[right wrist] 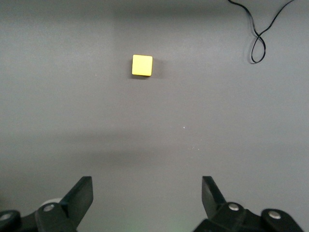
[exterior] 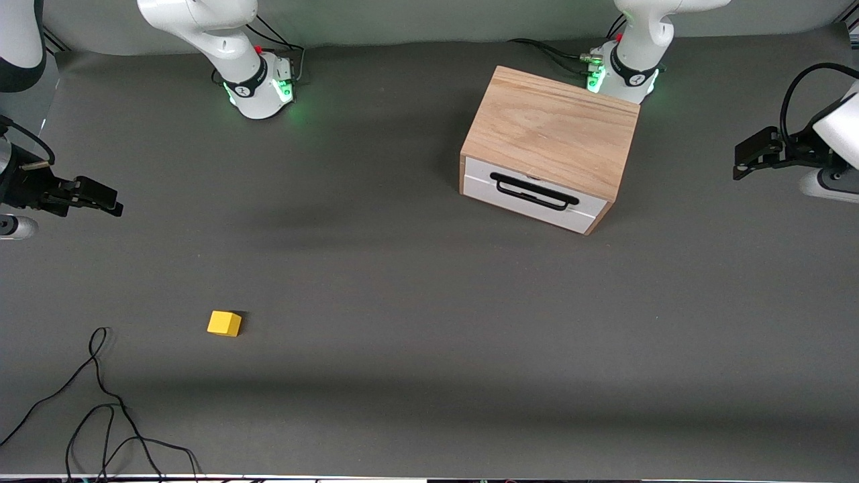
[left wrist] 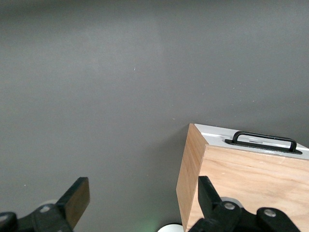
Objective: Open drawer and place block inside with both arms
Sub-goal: 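Reach the right gripper down toward the yellow cube, then close the right gripper on the yellow cube, then lift the cube with the right gripper while the left gripper reaches the handle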
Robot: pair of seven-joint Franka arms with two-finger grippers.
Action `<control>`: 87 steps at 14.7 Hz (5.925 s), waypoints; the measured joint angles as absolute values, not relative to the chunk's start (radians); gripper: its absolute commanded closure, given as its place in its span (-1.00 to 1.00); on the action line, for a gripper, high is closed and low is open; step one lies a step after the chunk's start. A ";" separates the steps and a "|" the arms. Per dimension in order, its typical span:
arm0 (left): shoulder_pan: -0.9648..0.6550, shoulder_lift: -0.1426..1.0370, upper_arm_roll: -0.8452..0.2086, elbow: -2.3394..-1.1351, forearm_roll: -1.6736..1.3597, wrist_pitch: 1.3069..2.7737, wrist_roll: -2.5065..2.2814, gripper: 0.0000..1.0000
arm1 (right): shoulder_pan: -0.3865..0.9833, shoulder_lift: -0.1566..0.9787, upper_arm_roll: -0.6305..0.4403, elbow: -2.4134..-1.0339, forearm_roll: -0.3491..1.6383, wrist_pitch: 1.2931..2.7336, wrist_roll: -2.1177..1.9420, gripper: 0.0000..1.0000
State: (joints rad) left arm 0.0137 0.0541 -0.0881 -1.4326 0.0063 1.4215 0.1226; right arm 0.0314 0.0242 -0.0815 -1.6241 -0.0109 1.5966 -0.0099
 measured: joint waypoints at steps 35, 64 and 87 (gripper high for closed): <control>0.014 0.054 -0.084 -1.434 0.009 1.416 0.123 -1.00 | 0.057 0.481 -0.072 -1.714 0.096 2.244 -0.009 -1.00; 0.014 0.054 -0.083 -1.434 0.009 1.416 0.123 -1.00 | 0.055 0.634 -0.074 -1.820 0.126 2.533 -0.008 0.45; 0.014 0.074 -0.087 -1.443 0.009 1.394 0.128 -1.00 | 0.074 0.183 -0.097 -1.482 0.075 1.560 0.031 0.48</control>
State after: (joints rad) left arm 0.0138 0.0736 -0.0873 -1.4426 0.0087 1.3943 0.1284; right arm 0.0736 0.1830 -0.0971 -1.4822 0.0748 1.5603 0.0309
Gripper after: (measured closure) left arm 0.000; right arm 0.449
